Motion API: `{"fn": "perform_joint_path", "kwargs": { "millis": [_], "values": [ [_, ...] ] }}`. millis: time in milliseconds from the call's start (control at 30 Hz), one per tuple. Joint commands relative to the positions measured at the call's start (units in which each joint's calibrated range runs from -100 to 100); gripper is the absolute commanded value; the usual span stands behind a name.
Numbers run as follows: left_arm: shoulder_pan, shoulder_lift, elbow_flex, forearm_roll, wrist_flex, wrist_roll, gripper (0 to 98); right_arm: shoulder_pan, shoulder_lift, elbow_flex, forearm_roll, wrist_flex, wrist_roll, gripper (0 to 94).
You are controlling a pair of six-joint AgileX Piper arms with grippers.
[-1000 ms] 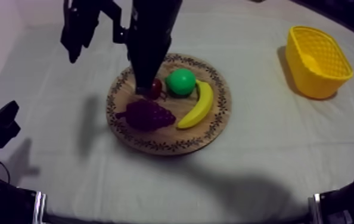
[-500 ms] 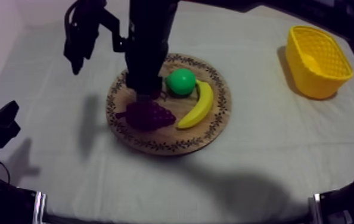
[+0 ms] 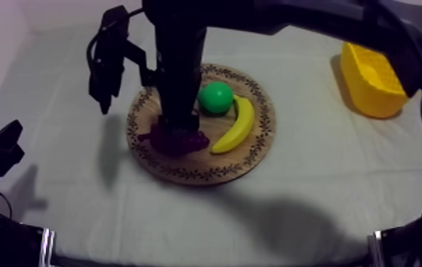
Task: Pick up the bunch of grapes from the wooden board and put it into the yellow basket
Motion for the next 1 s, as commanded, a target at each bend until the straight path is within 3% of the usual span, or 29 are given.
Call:
{"fn": "perform_joint_path", "kwargs": {
  "millis": [0, 300, 633, 967],
  "values": [
    [0.0, 0.0, 0.0, -0.04, 0.0, 0.0, 0.1, 0.1, 1.4, 0.1, -0.6, -0.7, 0.6, 69.4],
    [0.0, 0.0, 0.0, -0.04, 0.0, 0.0, 0.1, 0.6, 9.2, -1.7, -3.2, -2.7, 3.2, 68.4],
    [0.0, 0.0, 0.0, -0.04, 0.0, 0.0, 0.1, 0.8, 16.7, -5.6, -4.1, -5.5, 3.7, 66.0],
    [0.0, 0.0, 0.0, -0.04, 0.0, 0.0, 0.1, 1.8, 18.9, -8.7, -4.2, -7.0, 3.5, 42.5]
  ]
}}
